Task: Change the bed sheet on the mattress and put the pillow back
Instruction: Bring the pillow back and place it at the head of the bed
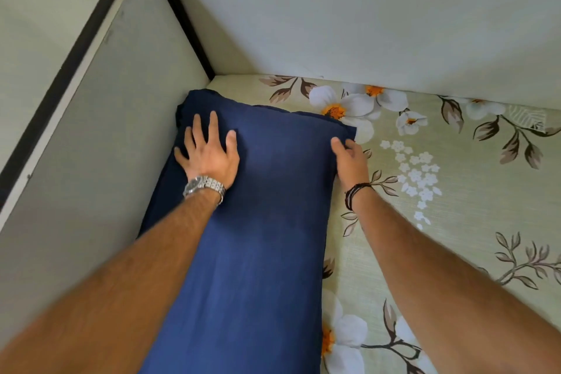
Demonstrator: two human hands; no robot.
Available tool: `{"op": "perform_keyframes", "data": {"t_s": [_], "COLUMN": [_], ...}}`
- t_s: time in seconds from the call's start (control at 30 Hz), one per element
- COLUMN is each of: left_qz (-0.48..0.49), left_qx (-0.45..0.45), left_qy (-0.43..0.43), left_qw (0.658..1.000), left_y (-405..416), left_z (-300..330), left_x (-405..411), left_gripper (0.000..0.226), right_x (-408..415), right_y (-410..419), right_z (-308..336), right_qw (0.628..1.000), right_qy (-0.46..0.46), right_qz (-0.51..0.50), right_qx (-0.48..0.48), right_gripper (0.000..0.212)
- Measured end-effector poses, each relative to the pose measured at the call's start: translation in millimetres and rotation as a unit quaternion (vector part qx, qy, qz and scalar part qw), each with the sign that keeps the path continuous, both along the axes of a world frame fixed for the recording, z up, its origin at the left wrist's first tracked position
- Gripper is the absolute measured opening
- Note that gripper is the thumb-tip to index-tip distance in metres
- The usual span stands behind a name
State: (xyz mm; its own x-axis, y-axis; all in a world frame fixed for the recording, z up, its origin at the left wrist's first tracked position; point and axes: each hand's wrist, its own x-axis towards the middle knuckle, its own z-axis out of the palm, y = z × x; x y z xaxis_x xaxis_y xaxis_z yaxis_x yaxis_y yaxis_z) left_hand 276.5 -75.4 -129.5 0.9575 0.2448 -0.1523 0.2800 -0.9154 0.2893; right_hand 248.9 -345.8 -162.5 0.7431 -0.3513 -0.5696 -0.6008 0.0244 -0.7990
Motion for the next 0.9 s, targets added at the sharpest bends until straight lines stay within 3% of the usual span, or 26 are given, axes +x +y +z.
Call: {"op": "perform_keyframes", "data": {"t_s": [0.07, 0.2, 0.3, 0.5, 0.63, 0.7, 0.77, 0.83, 0.9], "left_qz": [0.002, 0.03, 0.043, 0.087, 0.208, 0.287, 0.358, 0.387, 0.394], "left_qx": [-0.002, -0.017, -0.025, -0.049, -0.059, -0.076, -0.096, -0.119, -0.147], "left_qy": [0.01, 0.027, 0.033, 0.059, 0.09, 0.127, 0.16, 0.158, 0.135], "left_qw": [1.0, 0.999, 0.998, 0.993, 0.972, 0.946, 0.915, 0.901, 0.897], "left_y": [11, 32, 43, 60, 86, 104, 120, 126, 134], "left_z": [-2, -2, 1, 21, 24, 22, 22, 18, 16], "left_x": [-19, -53, -71, -127, -218, -266, -311, -327, -337], "left_gripper": [0.066, 0.067, 0.067, 0.067, 0.069, 0.072, 0.074, 0.072, 0.069], "right_x": [8, 15, 10, -93, -213, -265, -305, -313, -313], "right_y": [3, 15, 22, 57, 97, 113, 130, 137, 141], "right_z": [4, 15, 18, 34, 39, 49, 59, 57, 58], "right_qw": [0.994, 0.977, 0.979, 0.996, 0.975, 0.976, 0.974, 0.969, 0.969], "right_qy": [0.005, 0.028, 0.055, 0.03, 0.099, 0.149, 0.204, 0.243, 0.244], "right_qz": [-0.038, -0.02, 0.02, 0.079, 0.068, 0.047, 0.059, 0.05, 0.028], "right_qx": [0.098, 0.212, 0.194, -0.031, -0.186, -0.154, -0.076, -0.022, 0.014], "right_gripper": [0.098, 0.093, 0.111, 0.06, 0.057, 0.06, 0.076, 0.102, 0.106]}}
